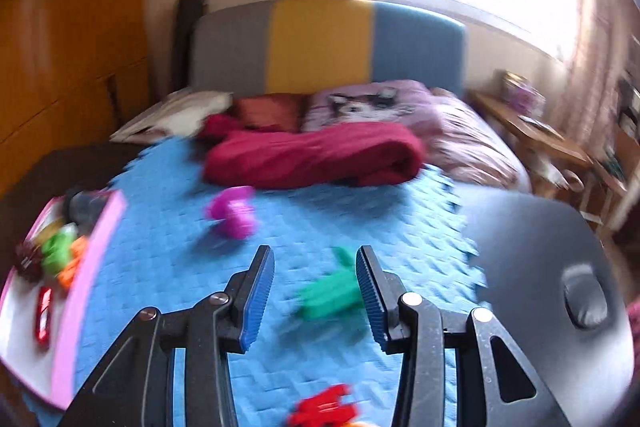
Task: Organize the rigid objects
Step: 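Grasp the magenta suction-cup toy with the left gripper while the right moves away, then lift the magenta toy with the left gripper while the right reaches the red puzzle piece, then carry the magenta toy with the left gripper into the tray and release, then close the right gripper on the red puzzle piece and lift it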
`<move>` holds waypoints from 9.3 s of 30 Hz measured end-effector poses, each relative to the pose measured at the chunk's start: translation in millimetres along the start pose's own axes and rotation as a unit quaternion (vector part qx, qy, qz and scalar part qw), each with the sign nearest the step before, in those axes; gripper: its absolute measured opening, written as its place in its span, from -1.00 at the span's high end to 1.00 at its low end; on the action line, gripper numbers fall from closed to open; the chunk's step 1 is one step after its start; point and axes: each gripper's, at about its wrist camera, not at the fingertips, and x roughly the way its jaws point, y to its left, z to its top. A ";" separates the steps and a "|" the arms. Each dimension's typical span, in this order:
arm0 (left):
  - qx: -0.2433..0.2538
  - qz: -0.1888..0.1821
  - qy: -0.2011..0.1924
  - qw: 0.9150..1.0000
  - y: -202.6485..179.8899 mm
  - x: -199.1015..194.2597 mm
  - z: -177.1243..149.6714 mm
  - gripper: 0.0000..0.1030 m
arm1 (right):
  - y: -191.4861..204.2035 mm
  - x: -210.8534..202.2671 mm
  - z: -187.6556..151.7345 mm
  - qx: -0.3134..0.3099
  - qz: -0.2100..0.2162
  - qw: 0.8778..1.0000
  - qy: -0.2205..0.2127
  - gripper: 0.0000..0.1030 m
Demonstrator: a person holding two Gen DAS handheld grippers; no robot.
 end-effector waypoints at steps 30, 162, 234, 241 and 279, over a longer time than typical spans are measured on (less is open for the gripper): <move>0.008 -0.167 0.135 0.977 -214.8 173.0 90.5 -0.67 | -70.4 11.4 2.4 0.187 0.039 0.981 0.044 0.16; -0.044 -0.057 0.047 0.996 36.4 6.6 -27.2 -0.10 | 75.8 27.3 -69.3 -0.118 0.089 0.983 0.112 0.10; -0.063 0.027 0.027 0.997 57.8 14.8 -31.0 -0.52 | 82.2 21.8 -70.6 -0.137 0.069 0.983 0.102 0.11; -0.066 0.029 0.030 0.997 61.7 12.7 -34.2 -0.52 | 81.7 21.1 -70.4 -0.136 0.066 0.983 0.103 0.11; -0.094 0.043 0.032 0.994 85.9 13.9 -40.2 -0.51 | 259.0 -52.3 -51.5 -0.243 0.297 0.920 0.079 0.10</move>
